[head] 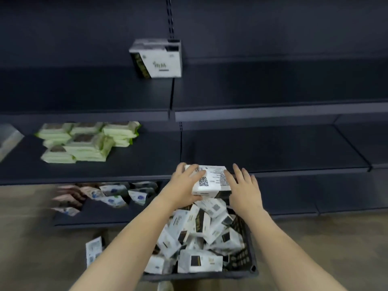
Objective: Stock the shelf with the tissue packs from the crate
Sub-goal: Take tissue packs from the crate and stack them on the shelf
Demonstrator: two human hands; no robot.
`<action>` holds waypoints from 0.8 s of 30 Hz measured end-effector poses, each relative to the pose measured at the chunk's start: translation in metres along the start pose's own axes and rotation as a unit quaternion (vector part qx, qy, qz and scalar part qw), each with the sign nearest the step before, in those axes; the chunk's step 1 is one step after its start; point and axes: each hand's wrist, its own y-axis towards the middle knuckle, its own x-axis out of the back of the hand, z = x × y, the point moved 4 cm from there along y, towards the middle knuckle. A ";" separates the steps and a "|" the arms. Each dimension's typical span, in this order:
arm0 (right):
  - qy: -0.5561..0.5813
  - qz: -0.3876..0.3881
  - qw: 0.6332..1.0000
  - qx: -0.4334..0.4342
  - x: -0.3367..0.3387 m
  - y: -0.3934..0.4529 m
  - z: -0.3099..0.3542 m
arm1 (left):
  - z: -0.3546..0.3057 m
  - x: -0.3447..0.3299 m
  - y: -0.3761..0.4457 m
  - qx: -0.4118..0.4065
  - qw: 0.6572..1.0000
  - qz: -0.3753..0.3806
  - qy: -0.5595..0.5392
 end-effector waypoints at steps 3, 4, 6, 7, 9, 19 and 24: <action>0.009 -0.109 0.994 0.022 0.038 0.008 0.005 | 0.004 0.044 0.000 -0.020 0.998 -0.055 0.006; 0.003 -0.122 0.992 0.028 0.048 0.010 0.007 | 0.006 0.057 0.000 -0.027 0.997 -0.077 0.005; 0.007 -0.140 0.989 0.044 0.068 0.012 0.011 | 0.008 0.082 -0.002 -0.062 0.990 -0.128 0.007; 0.009 -0.157 0.986 0.054 0.080 0.013 0.014 | 0.010 0.093 -0.004 -0.077 0.985 -0.154 0.008; 0.015 -0.183 0.981 0.066 0.097 0.015 0.018 | 0.017 0.112 -0.006 -0.088 0.979 -0.183 0.010; 0.021 -0.271 0.955 0.116 0.170 0.057 0.055 | 0.055 0.193 -0.001 -0.107 0.956 -0.271 0.012; -0.020 -0.298 0.943 0.143 0.186 0.089 0.073 | 0.092 0.205 0.015 -0.061 0.963 -0.261 -0.030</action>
